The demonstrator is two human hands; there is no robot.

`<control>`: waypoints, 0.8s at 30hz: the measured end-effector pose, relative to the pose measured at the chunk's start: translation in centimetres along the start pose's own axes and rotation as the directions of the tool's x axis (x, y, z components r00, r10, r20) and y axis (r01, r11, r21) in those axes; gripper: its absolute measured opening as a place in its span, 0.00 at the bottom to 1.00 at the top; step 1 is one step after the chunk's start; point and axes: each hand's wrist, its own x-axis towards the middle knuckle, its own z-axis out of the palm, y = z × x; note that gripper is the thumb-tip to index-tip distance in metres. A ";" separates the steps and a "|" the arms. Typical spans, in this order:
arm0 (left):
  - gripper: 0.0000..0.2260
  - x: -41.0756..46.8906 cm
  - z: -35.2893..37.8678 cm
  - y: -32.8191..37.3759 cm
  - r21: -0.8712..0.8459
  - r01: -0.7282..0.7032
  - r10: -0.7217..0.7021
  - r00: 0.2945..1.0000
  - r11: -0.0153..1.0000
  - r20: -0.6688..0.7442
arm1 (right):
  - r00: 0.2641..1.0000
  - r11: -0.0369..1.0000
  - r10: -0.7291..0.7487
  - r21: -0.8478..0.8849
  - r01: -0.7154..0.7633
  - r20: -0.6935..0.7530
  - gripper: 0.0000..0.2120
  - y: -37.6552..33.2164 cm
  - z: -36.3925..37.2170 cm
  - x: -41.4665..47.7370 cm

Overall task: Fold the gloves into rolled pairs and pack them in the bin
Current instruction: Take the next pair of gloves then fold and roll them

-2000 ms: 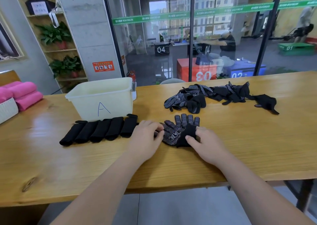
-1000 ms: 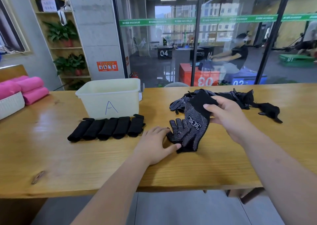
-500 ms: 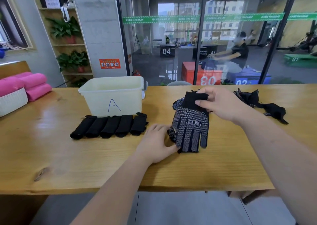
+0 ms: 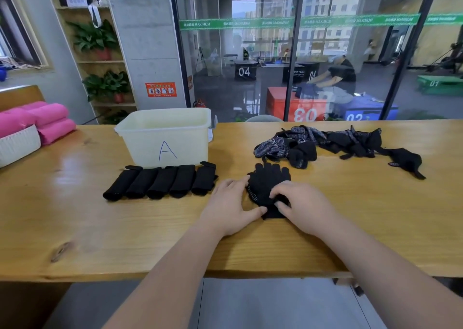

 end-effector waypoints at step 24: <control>0.52 0.0 -0.2 0.1 -0.064 0.051 -0.047 0.997 0.997 0.056 | 0.963 0.995 0.044 -0.074 -0.066 -0.267 0.10 -1.5 0.6 -4.0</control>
